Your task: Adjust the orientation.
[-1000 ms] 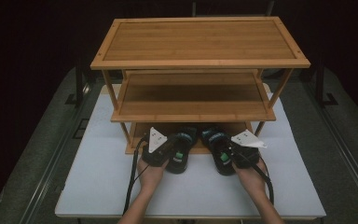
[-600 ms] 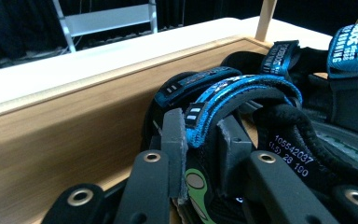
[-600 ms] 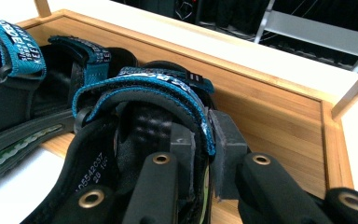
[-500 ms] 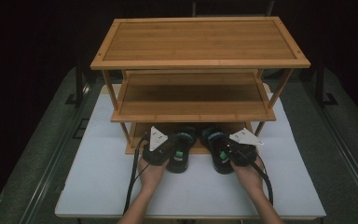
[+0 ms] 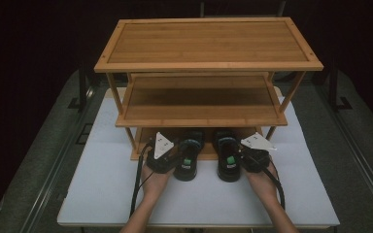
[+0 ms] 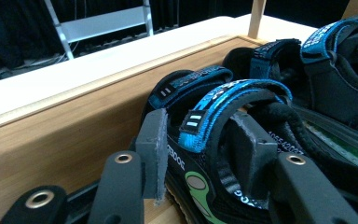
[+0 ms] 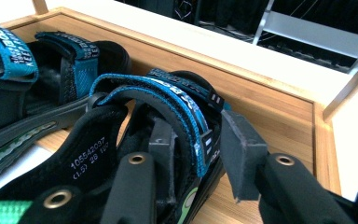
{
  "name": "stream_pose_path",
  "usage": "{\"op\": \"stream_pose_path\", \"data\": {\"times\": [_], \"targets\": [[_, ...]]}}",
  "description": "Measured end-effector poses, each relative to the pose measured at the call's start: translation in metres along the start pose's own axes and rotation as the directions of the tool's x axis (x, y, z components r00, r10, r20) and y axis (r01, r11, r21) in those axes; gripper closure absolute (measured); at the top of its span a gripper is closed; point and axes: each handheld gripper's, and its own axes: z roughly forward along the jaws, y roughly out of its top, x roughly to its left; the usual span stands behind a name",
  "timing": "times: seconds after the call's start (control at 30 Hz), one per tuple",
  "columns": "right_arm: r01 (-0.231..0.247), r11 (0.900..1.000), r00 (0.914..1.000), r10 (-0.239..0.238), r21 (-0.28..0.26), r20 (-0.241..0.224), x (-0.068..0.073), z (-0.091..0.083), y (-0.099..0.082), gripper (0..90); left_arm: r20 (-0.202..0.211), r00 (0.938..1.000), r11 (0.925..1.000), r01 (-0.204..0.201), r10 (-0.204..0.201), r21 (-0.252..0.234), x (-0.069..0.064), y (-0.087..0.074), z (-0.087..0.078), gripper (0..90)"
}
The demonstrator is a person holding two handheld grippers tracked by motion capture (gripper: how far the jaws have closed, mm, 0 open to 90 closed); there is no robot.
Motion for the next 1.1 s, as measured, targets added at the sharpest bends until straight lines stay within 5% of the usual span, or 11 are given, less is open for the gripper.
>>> {"op": "stream_pose_path", "data": {"times": [0.7, 1.1], "targets": [[0.008, 0.9999, 0.9990, -0.008, -0.006, -0.045, -0.001, -0.016, 0.001, 59.6, 0.055, 0.9981, 0.9993, -0.026, 0.028, -0.028, -0.004, 0.005, -0.025, 55.4], [-0.015, 0.9980, 0.9923, 0.007, -0.061, -0.124, -0.009, -0.047, -0.001, 50.7, 0.102, 0.9937, 0.9980, -0.042, 0.046, -0.047, -0.008, -0.002, -0.049, 49.5]]}}
